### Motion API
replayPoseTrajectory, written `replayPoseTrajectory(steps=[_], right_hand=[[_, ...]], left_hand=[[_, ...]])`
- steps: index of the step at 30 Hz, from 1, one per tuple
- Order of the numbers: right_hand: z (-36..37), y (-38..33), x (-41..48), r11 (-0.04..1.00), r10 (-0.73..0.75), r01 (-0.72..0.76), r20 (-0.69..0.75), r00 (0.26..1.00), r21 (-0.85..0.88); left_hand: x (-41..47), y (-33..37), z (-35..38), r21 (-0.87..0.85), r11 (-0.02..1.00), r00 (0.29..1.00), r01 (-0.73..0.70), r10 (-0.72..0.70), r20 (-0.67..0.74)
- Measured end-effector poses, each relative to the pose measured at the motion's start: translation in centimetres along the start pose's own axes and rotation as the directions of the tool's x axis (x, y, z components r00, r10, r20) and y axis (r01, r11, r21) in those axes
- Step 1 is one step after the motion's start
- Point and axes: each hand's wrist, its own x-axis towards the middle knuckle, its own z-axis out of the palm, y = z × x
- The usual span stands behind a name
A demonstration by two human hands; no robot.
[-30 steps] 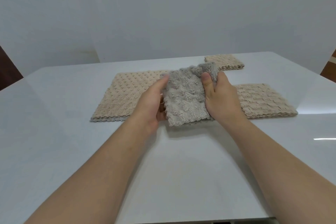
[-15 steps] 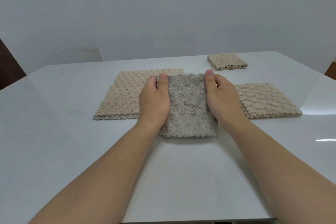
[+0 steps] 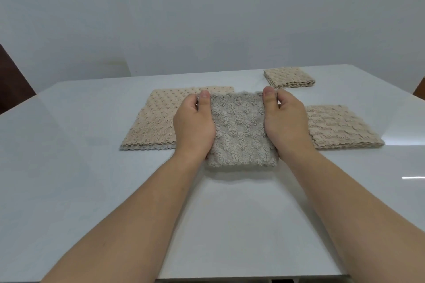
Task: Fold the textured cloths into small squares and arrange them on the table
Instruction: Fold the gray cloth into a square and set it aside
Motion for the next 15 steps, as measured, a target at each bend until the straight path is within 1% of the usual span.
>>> replayPoseTrajectory(steps=[3, 5, 7, 9, 10, 11, 13, 15], right_hand=[[-0.03, 0.32, -0.05, 0.999, 0.045, -0.045, 0.019, 0.999, 0.021], [-0.04, 0.45, -0.05, 0.985, 0.148, -0.154, 0.072, 0.986, 0.078], [-0.13, 0.36, 0.03, 0.949, 0.266, -0.286, 0.152, 0.952, 0.131], [-0.12, 0.25, -0.05, 0.914, 0.325, -0.369, 0.242, 0.914, 0.167], [-0.04, 0.24, -0.17, 0.917, 0.320, -0.369, 0.272, 0.908, 0.154], [0.09, 0.25, -0.29, 0.940, 0.290, -0.328, 0.276, 0.916, 0.099], [0.26, 0.03, -0.61, 0.981, 0.193, -0.186, 0.224, 0.955, -0.054], [0.25, -0.04, -0.72, 0.986, 0.129, -0.108, 0.164, 0.978, -0.128]], left_hand=[[-0.18, -0.12, 0.22, 0.001, 1.000, 1.000, 0.014, -0.014, 0.011], [-0.18, -0.40, 0.28, 0.005, 0.998, 0.998, 0.056, -0.056, 0.016], [0.06, -0.62, 0.17, -0.013, 0.995, 0.995, 0.097, -0.097, 0.008], [0.27, -0.58, 0.00, -0.033, 0.992, 0.992, 0.122, -0.122, -0.008], [0.31, -0.54, -0.07, -0.042, 0.991, 0.992, 0.126, -0.126, -0.013], [0.32, -0.60, -0.06, -0.055, 0.990, 0.991, 0.129, -0.130, -0.013], [0.27, -0.64, 0.18, -0.091, 0.980, 0.984, 0.175, -0.172, 0.034], [-0.01, -0.50, 0.56, -0.136, 0.958, 0.964, 0.253, -0.236, 0.124]])
